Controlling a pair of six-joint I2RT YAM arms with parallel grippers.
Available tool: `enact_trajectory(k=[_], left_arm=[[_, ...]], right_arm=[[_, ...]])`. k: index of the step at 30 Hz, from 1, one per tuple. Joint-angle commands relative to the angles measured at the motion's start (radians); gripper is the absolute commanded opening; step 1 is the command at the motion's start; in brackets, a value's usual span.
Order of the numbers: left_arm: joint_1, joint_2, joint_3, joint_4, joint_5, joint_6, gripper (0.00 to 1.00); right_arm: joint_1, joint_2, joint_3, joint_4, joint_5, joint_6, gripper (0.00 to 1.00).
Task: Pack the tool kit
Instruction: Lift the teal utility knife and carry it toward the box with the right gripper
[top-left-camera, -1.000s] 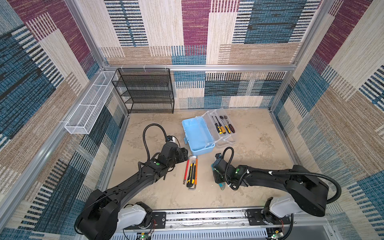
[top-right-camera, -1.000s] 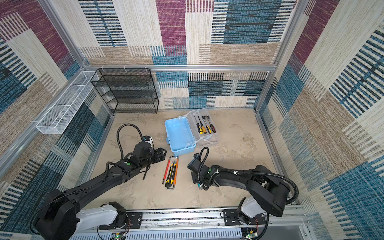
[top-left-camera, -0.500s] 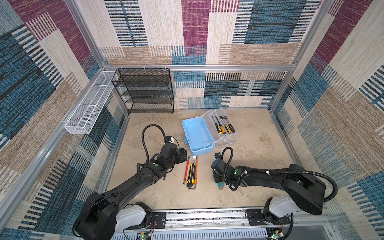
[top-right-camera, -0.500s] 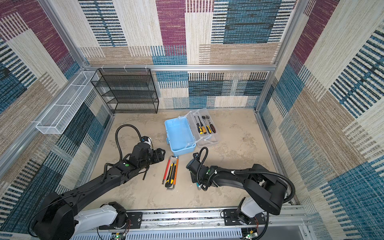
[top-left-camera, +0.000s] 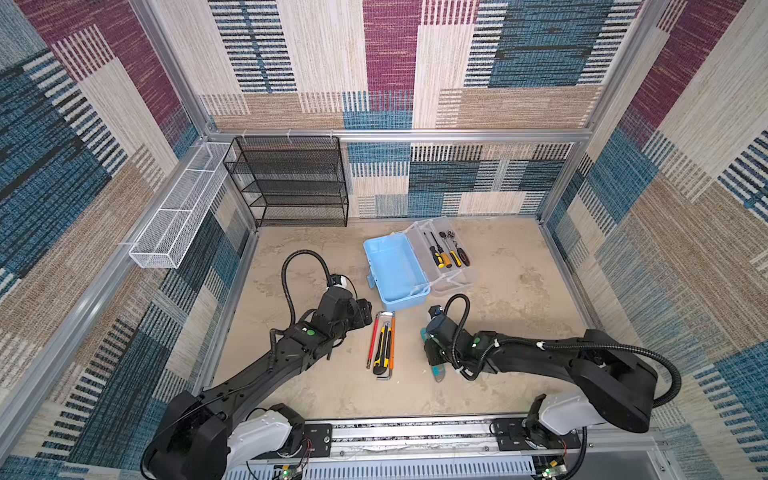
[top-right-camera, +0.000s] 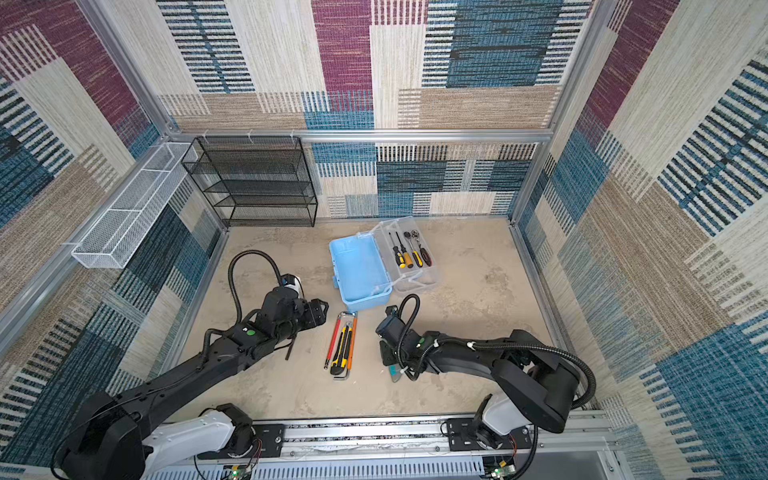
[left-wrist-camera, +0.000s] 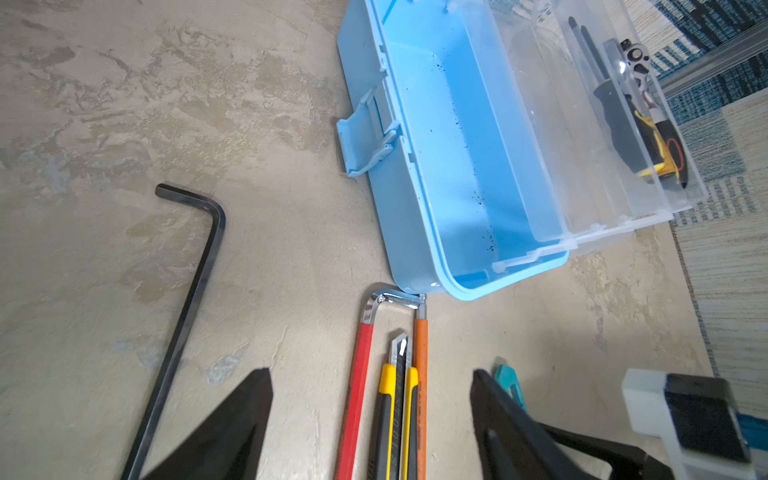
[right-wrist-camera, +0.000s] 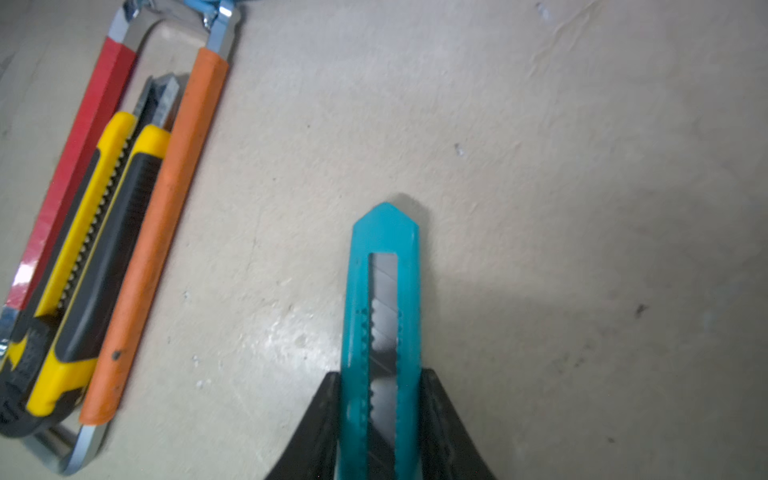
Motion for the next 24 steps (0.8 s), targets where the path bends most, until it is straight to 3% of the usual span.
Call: enact_trajectory(k=[1,14,24], left_arm=[[0.000,0.003,0.012,-0.036,-0.025,0.025,0.78],[-0.003,0.034,0.024,-0.060,0.020,0.048,0.76],[-0.016,0.039,0.025,-0.087,0.032,0.063,0.73]], right_arm=[[-0.010,-0.047,-0.009,0.037,-0.029,-0.002,0.30],[-0.124,-0.274,0.003,0.057,0.002,-0.097,0.31],[-0.259,-0.192,0.208,0.012,-0.047,-0.292,0.30]])
